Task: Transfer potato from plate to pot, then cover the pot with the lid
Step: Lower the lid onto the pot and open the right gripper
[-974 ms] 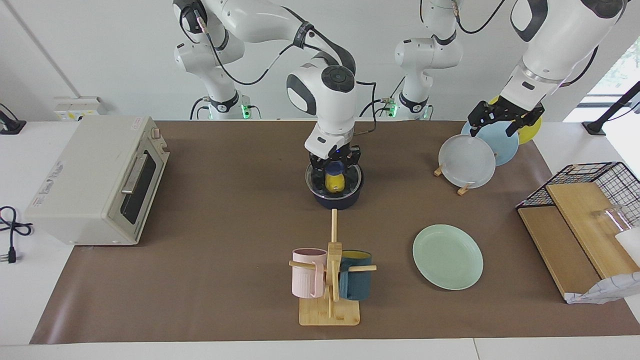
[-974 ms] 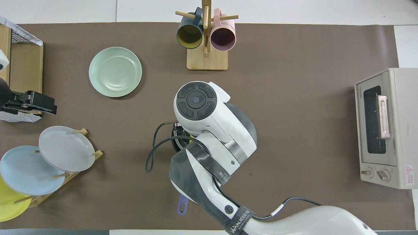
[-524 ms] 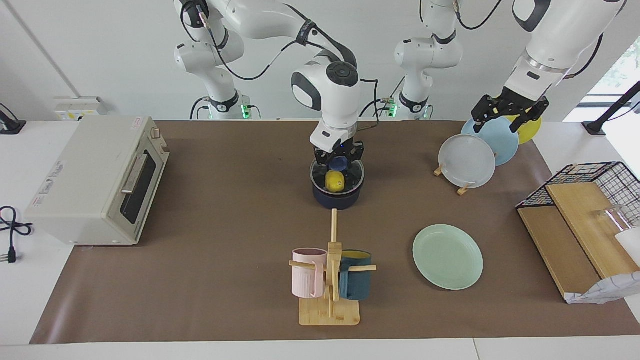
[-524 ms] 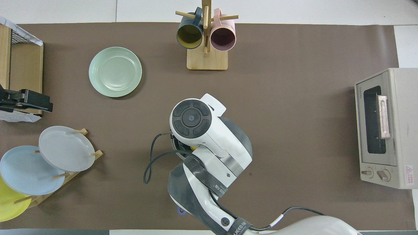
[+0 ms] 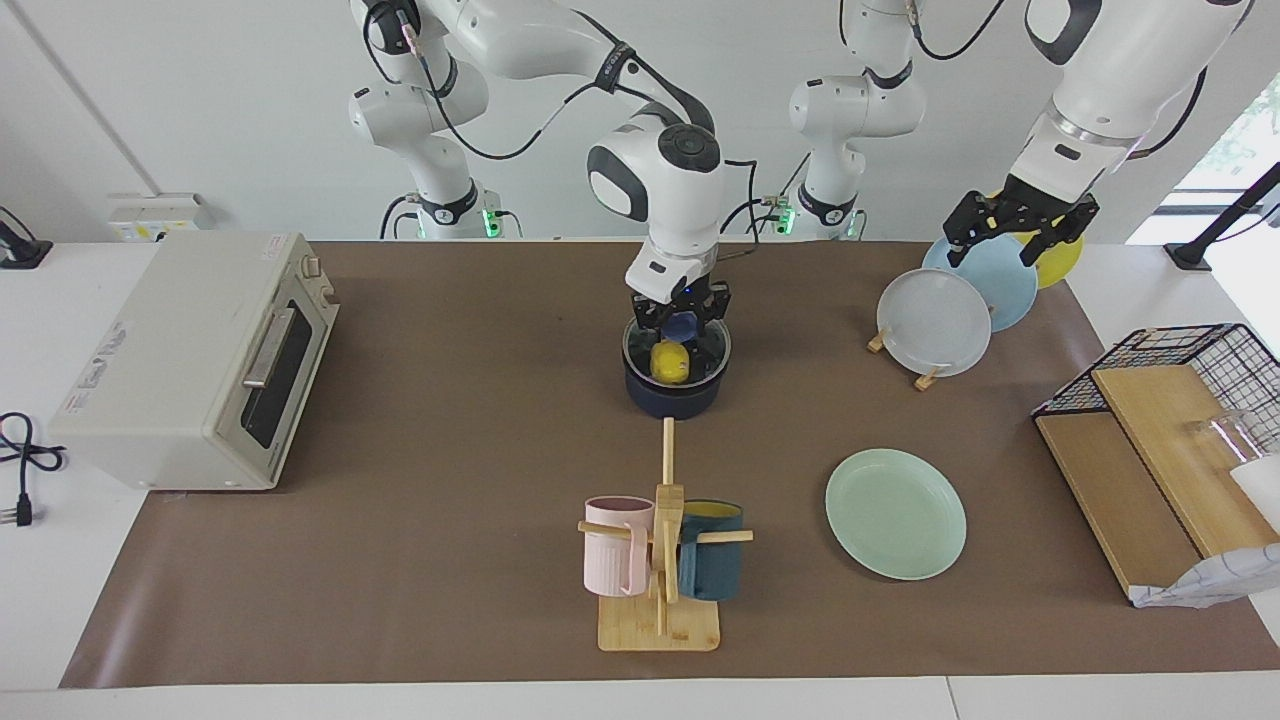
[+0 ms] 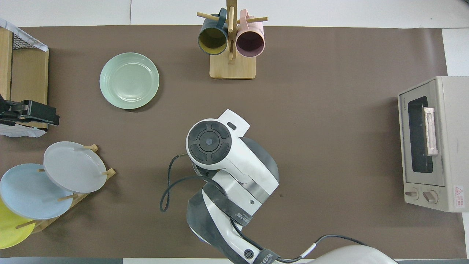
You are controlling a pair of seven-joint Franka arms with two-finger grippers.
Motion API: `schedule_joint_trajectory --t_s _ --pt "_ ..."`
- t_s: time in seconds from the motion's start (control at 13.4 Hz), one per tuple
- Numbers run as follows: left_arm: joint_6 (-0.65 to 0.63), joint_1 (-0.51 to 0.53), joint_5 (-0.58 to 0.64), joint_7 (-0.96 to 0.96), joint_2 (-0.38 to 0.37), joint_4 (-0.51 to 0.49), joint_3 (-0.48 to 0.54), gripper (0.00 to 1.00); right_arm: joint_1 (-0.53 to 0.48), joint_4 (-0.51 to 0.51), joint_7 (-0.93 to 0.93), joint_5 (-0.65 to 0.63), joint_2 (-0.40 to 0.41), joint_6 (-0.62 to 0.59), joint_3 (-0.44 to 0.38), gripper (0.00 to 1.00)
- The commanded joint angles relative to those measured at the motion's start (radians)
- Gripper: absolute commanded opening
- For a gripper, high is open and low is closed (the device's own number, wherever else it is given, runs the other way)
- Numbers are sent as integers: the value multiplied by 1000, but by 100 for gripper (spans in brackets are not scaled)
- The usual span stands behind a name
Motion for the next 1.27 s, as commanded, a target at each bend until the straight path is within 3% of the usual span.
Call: schedule_joint_trajectory --t_s 0.0,1.2 --pt "19 1 12 -5 -18 -27 -2 100 13 -30 23 -47 -18 24 4 0" --pt "27 -10 12 -8 -18 -27 -4 100 15 -42 39 -133 -9 90 2 0"
